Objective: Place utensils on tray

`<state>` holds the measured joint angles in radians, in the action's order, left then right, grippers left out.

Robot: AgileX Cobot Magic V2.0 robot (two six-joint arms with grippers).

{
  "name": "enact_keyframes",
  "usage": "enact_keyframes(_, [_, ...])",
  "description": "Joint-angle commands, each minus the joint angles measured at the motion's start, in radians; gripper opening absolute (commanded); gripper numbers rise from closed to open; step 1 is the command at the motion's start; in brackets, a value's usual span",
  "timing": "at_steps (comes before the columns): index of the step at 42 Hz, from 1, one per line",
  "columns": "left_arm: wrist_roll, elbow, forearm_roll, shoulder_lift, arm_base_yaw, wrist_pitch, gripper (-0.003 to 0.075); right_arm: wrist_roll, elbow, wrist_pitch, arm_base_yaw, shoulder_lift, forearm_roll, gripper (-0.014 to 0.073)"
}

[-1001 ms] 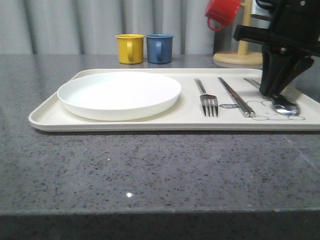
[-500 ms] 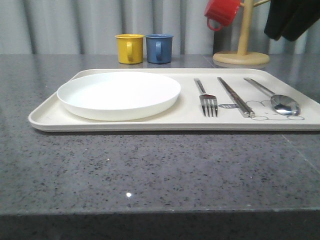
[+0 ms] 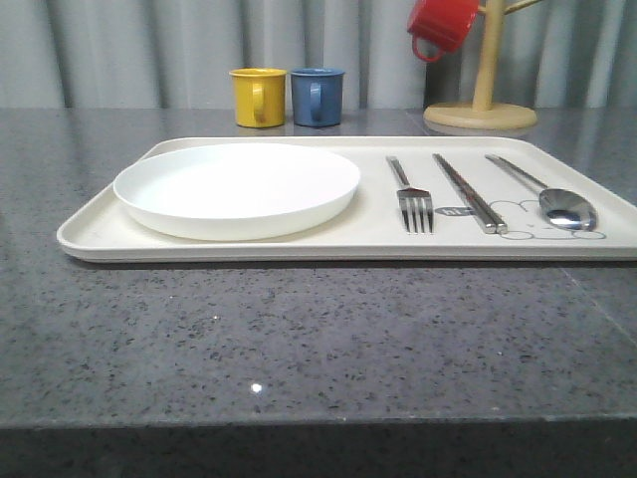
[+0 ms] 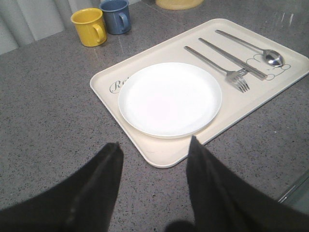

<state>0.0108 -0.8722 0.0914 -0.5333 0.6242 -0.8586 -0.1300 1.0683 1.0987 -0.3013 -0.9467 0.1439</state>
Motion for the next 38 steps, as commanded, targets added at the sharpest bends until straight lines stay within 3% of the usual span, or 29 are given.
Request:
enact_keyframes(1, [-0.011, -0.026, 0.005, -0.005, 0.006, 0.078, 0.0311, -0.015, -0.039, -0.039, -0.001, 0.096, -0.003, 0.0318])
enact_keyframes(20, [-0.011, -0.026, 0.005, -0.005, 0.006, 0.078, 0.0311, -0.009, -0.209, -0.042, 0.001, 0.458, -0.018, 0.0316])
enact_keyframes(38, [-0.011, -0.026, 0.005, -0.005, 0.006, 0.078, 0.0311, 0.040, -0.209, -0.066, 0.001, 0.499, -0.065, 0.0316])
